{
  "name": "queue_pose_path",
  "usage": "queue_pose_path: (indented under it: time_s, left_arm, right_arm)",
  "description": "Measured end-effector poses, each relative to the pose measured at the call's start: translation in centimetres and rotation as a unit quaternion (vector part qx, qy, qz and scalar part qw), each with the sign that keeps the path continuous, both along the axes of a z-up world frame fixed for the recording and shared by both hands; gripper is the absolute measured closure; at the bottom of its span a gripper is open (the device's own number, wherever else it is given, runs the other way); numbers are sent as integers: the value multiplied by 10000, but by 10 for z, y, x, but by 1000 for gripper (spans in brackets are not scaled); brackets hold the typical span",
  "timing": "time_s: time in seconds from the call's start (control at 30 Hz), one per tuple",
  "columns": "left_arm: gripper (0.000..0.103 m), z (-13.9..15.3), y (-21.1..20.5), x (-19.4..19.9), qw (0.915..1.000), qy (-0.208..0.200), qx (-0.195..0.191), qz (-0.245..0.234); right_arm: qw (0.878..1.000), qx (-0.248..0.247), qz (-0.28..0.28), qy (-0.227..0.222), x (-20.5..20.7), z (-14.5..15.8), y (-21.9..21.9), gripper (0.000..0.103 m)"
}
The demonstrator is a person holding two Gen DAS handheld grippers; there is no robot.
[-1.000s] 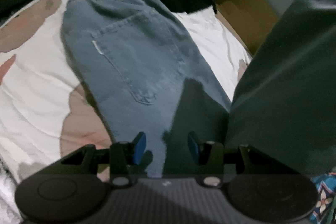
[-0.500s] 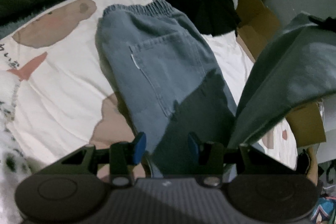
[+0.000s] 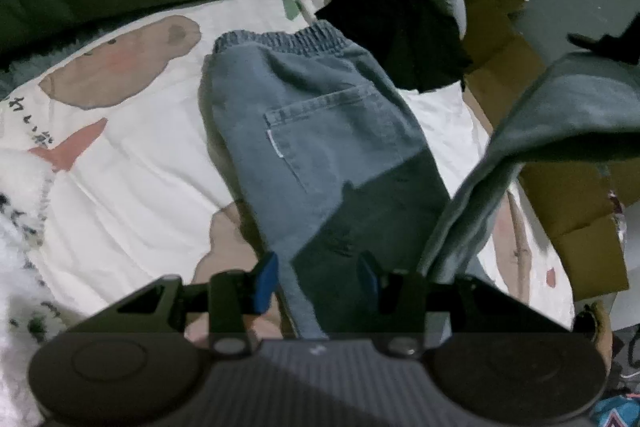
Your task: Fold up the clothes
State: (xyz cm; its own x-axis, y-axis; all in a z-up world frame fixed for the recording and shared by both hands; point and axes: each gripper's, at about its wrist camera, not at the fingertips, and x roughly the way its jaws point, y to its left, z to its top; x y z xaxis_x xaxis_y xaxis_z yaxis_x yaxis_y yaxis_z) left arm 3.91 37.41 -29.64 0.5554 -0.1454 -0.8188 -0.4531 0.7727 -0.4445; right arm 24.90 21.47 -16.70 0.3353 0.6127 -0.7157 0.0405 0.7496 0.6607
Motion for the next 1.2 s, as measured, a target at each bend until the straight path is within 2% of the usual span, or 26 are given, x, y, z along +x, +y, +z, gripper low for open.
queue_pose_path:
  time_s: [0.27, 0.43, 0.5, 0.63, 0.7, 0.77, 0.83, 0.87, 0.97, 1.1, 1.2]
  left_arm:
    - [57, -2, 12, -6, 9994, 69, -65, 343]
    - [57, 3, 20, -11, 9987, 93, -42, 497]
    - [57, 5, 22, -16, 9985, 116, -35, 542]
    - [57, 4, 24, -29, 9978, 223, -74, 612]
    - [57, 0, 24, -32, 9975, 306, -47, 631]
    - [57, -3, 23, -32, 9969, 380, -56, 681]
    - [57, -3, 23, -31, 9967, 379, -43, 719]
    - [57, -2, 22, -29, 9967, 356, -25, 724]
    - [57, -1, 19, -22, 9971, 335, 40, 680]
    - [57, -3, 11, -16, 9970, 375, 32, 673]
    - [52, -4, 4, -13, 9971, 395, -10, 648]
  right_arm:
    - [9993, 38, 260, 267, 16, -38, 35, 93]
    - [9990, 230, 246, 302, 30, -49, 55, 93]
    - [9980, 400, 117, 473, 34, -57, 55, 93]
    - [9976, 442, 105, 526, 39, -66, 56, 93]
    - [9965, 520, 276, 597, 41, -72, 61, 89]
    - [9948, 657, 407, 663, 42, -78, 64, 77]
    - [9943, 821, 332, 595, 41, -78, 60, 68]
    - [9943, 842, 354, 545, 40, -77, 57, 67]
    - [9940, 881, 395, 510, 40, -74, 49, 67]
    - [9950, 708, 501, 501, 49, -70, 29, 67]
    - [9960, 501, 626, 394, 64, -65, 5, 67]
